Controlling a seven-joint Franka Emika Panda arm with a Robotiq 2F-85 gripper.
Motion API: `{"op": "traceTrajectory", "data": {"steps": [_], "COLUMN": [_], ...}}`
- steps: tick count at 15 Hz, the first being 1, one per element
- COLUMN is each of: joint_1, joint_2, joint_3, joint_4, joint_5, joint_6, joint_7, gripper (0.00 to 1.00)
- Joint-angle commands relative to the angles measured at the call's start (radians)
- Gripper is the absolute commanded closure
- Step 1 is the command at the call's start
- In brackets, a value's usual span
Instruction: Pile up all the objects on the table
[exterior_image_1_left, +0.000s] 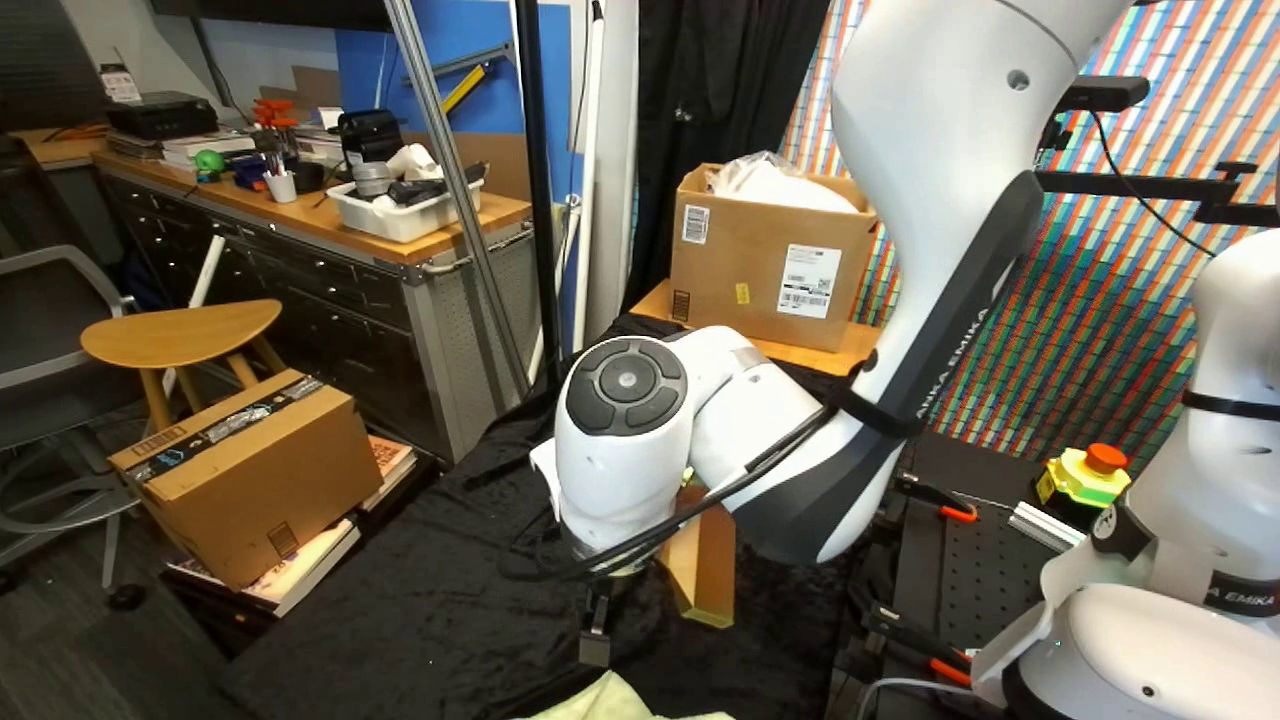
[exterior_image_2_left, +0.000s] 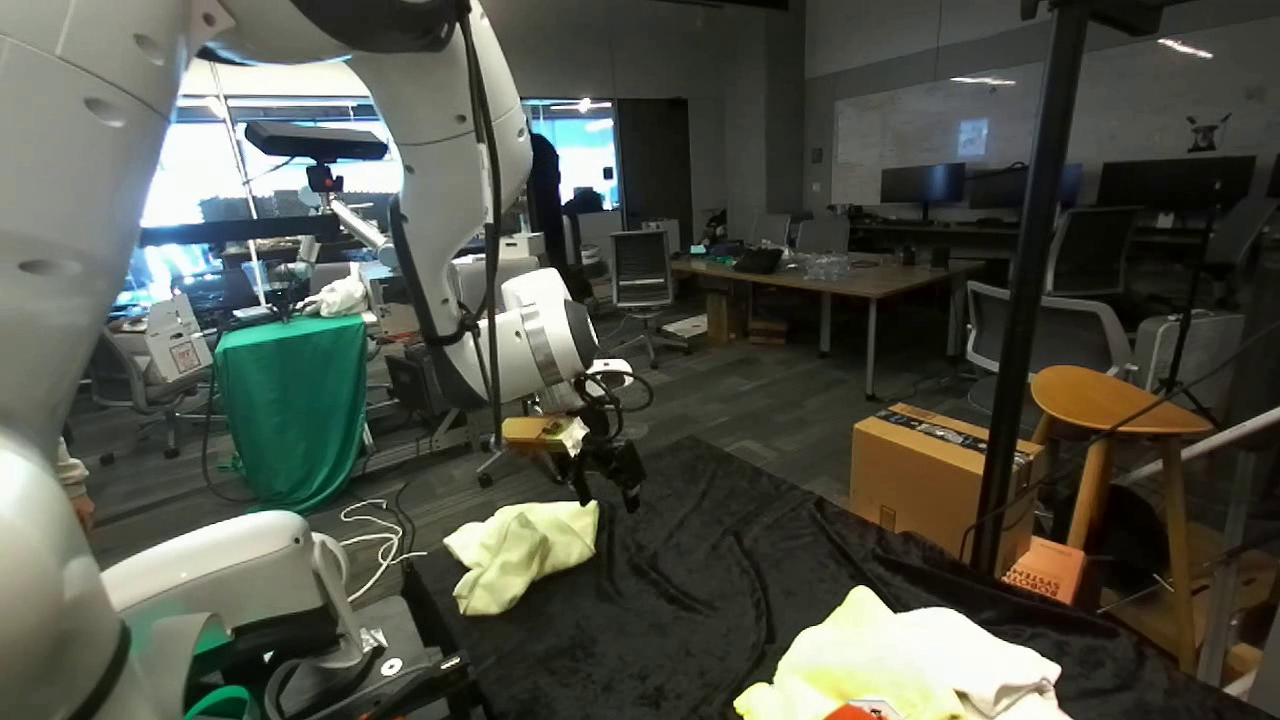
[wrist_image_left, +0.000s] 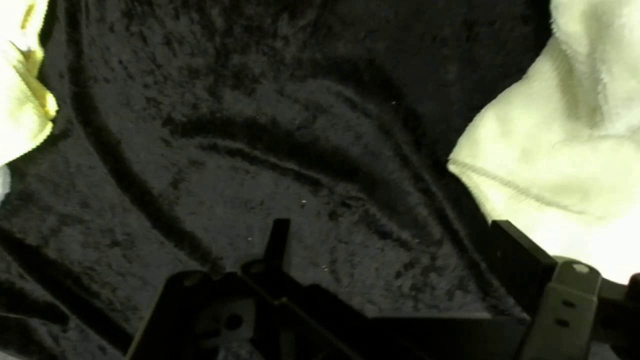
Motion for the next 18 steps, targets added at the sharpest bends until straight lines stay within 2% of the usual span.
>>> {"op": "traceTrajectory", "data": {"steps": [1,4,5,7,13,16,18], "joint_1": [-0.067,-0.114,-0.050,-0.024,0.102,0.139,0.135], "joint_2": [0.011,0.030,0.019,0.038,0.113,0.156,0.175], "joint_3": [0.109,0.197,0.148,0.136,0.033,0.010,0.030], "joint_4": [0.004,0.029,0.034,0.060,0.142,0.170,0.185], "joint_5": [0.127,0.241,0.330,0.416,0.441,0.452,0.489], "joint_6": [-0.020,-0.065,-0.073,-0.103,-0.110,-0.102,-0.131], "joint_7": [-0.257,-0.451,-0.533,-0.625,-0.579,-0.569,-0.603], "gripper": [0.00,0.00,0.00,0.00,0.00,0.00,0.00]}}
